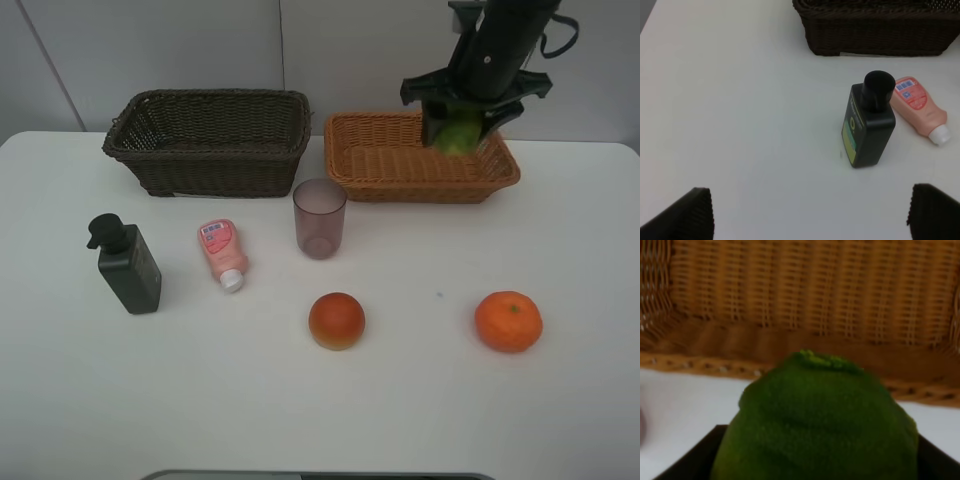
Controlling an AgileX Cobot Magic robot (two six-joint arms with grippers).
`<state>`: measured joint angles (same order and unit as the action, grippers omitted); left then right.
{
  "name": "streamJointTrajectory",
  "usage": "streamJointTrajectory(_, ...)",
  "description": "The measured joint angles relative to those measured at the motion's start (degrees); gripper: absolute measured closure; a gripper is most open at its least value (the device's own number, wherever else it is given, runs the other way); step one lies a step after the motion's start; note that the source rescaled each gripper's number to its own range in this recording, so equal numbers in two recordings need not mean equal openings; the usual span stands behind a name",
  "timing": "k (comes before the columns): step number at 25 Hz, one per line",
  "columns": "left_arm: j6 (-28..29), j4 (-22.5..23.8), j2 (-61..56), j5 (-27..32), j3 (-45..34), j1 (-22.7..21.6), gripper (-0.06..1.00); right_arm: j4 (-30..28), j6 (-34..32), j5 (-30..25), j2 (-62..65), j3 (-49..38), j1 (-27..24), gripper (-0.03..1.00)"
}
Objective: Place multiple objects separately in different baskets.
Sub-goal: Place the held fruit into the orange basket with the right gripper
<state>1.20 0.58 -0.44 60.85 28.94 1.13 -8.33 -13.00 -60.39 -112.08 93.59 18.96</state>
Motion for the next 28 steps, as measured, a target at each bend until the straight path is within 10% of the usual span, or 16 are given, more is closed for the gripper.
streamJointTrajectory(8,0.0,0.0,0.0,0.0,0.0,0.0,-0.06,0.06,0.17,0.85,-13.46,15.86,0.0,0.9)
streamJointTrajectory(28,0.0,0.0,0.0,0.0,0.0,0.0,-0.06,0.23,-0.01,16.95,-24.38,16.75,0.0,0.9)
